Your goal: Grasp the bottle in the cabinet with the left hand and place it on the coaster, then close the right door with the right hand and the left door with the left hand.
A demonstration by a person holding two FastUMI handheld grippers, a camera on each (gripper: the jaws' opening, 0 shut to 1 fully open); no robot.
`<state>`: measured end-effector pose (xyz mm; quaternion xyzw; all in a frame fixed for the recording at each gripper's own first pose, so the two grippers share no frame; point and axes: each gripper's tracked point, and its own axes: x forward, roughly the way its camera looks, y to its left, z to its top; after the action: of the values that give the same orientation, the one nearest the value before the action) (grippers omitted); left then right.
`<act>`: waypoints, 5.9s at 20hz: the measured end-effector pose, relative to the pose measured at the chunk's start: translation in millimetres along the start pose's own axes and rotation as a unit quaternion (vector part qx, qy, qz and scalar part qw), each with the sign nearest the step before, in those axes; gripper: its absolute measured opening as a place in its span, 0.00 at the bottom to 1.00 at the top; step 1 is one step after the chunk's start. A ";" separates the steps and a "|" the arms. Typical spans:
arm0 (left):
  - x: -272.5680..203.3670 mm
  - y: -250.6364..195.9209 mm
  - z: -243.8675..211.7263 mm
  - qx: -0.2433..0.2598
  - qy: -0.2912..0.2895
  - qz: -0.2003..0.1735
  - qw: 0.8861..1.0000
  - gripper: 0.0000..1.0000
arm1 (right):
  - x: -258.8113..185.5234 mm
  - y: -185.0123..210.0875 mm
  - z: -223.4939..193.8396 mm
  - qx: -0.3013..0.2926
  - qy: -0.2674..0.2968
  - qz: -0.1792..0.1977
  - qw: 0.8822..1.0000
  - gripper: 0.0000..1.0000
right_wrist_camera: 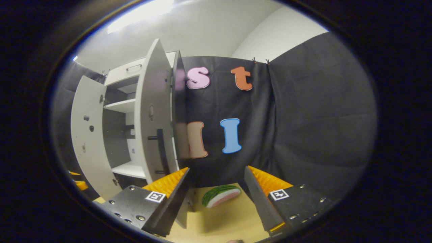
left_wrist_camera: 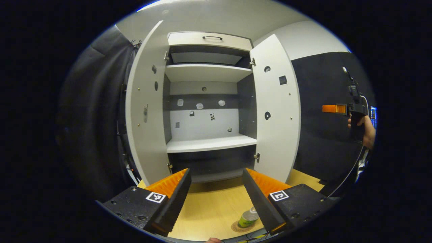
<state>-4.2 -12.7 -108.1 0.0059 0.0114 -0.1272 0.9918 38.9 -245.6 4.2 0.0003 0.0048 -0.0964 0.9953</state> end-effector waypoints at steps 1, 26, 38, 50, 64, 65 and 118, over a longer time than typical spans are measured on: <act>-3.2 10.5 -0.1 -0.001 0.001 0.010 1.000 0.96 | 7.5 -3.0 1.2 -0.004 -0.002 -0.004 1.000 0.97; -45.9 174.6 -22.1 -0.072 0.021 0.145 0.987 0.94 | 70.1 119.4 16.1 -0.064 0.003 0.105 0.992 0.92; -39.8 186.4 -7.2 -0.067 0.009 0.146 0.987 0.94 | 69.6 164.2 20.8 -0.055 -0.008 0.122 0.991 0.92; -60.3 227.2 53.0 -0.040 -0.028 0.192 0.980 0.94 | 78.7 238.5 14.5 -0.062 -0.024 0.155 0.986 0.89; -57.3 298.8 77.6 -0.035 -0.035 0.229 0.972 0.90 | 56.9 283.6 21.9 -0.036 -0.035 0.199 0.979 0.95; -52.1 302.7 80.2 -0.037 -0.037 0.227 0.972 0.94 | 52.6 281.3 24.6 -0.035 -0.036 0.200 0.979 0.95; 100.0 160.5 106.6 -0.058 -0.018 0.072 0.996 0.90 | -31.6 187.5 -17.7 -0.005 0.018 0.130 0.991 0.95</act>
<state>135.3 115.8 -2.6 -0.0526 0.0009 -0.0550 0.9971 43.7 -55.5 -13.2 -0.0027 0.0230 0.0342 0.9991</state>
